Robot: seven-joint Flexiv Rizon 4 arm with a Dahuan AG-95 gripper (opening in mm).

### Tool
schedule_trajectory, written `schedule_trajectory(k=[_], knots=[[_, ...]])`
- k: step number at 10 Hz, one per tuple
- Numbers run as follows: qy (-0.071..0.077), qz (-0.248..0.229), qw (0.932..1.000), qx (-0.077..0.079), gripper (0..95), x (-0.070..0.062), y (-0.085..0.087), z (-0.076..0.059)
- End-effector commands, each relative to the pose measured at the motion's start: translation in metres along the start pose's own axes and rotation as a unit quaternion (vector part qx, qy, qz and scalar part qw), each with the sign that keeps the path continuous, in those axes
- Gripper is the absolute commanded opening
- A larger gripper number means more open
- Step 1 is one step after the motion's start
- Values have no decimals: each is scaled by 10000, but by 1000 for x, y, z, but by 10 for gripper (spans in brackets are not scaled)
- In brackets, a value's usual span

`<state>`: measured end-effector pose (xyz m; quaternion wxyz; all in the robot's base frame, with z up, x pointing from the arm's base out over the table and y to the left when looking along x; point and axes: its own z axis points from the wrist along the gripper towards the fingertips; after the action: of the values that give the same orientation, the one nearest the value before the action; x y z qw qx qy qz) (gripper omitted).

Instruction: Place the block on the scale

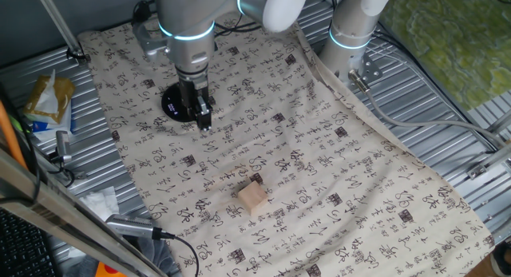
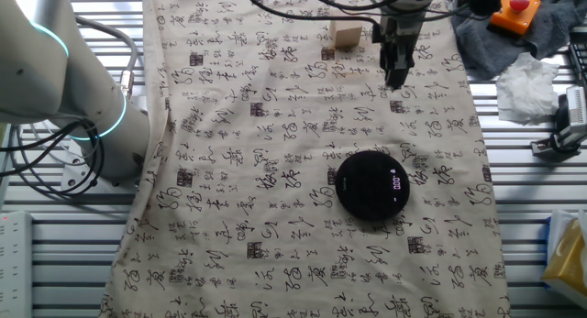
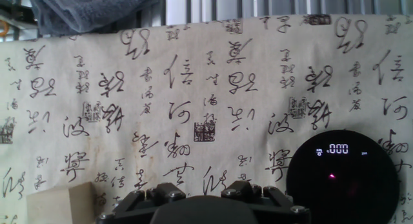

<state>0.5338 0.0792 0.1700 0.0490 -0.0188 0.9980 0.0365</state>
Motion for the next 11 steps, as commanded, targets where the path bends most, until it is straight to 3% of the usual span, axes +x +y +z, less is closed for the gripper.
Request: schedule_trajectory(k=[1, 6, 11], knots=[[-7, -17, 10000, 19, 570, -1, 2, 1], [-7, -24, 10000, 75, 570, -2, 14, 7], [15, -120, 9998, 126, 570, -4, 16, 7]])
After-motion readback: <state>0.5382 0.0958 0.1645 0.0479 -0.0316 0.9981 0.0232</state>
